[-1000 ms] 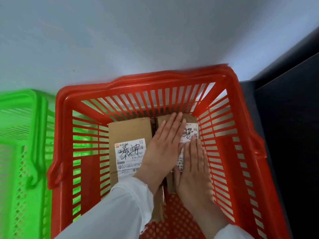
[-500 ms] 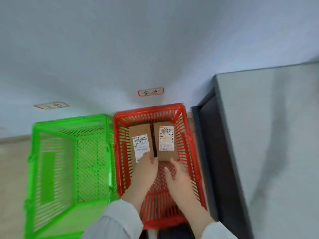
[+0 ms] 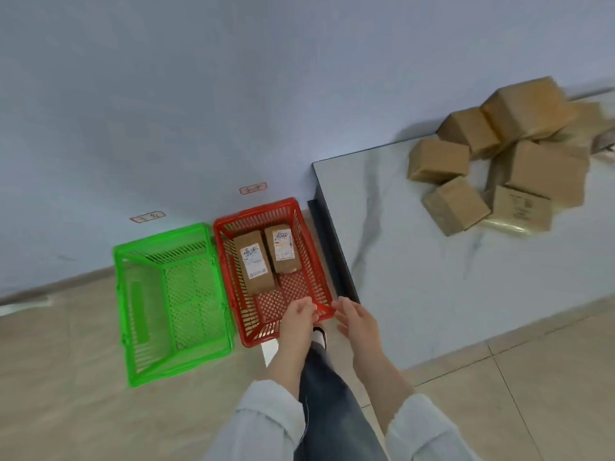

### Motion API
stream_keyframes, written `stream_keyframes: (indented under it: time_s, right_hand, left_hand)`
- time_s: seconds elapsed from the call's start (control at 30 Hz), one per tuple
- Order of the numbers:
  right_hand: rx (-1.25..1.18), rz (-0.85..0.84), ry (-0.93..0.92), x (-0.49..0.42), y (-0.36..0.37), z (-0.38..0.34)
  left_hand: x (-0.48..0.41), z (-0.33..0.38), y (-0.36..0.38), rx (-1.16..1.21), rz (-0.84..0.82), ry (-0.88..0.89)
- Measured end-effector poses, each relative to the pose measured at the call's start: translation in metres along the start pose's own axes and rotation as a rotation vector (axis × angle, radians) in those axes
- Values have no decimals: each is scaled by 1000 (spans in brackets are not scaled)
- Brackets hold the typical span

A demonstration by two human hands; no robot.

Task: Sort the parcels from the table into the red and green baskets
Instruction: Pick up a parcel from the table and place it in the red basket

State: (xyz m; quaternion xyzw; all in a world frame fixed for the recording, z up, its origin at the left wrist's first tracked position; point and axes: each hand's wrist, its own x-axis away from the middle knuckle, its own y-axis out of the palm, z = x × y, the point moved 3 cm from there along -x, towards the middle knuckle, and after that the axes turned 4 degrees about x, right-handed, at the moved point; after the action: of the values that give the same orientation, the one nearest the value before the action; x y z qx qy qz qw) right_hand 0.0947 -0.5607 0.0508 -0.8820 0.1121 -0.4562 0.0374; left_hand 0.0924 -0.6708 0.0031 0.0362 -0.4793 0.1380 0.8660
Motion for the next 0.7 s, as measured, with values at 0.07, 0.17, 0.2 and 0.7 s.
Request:
stream_keyframes:
  time_s: [0.07, 0.17, 0.2, 0.7]
  right_hand:
    - [-95, 48, 31, 27, -20, 13]
    - [-205, 64, 76, 64, -53, 31]
    - [-234, 70, 74, 75, -67, 35]
    - [-572, 333, -137, 99, -412, 43]
  left_hand:
    - [25, -10, 6, -22, -36, 6]
    - [65, -21, 13, -125, -90, 77]
    - [79, -23, 18, -147, -104, 97]
    - [234, -64, 333, -398, -472, 277]
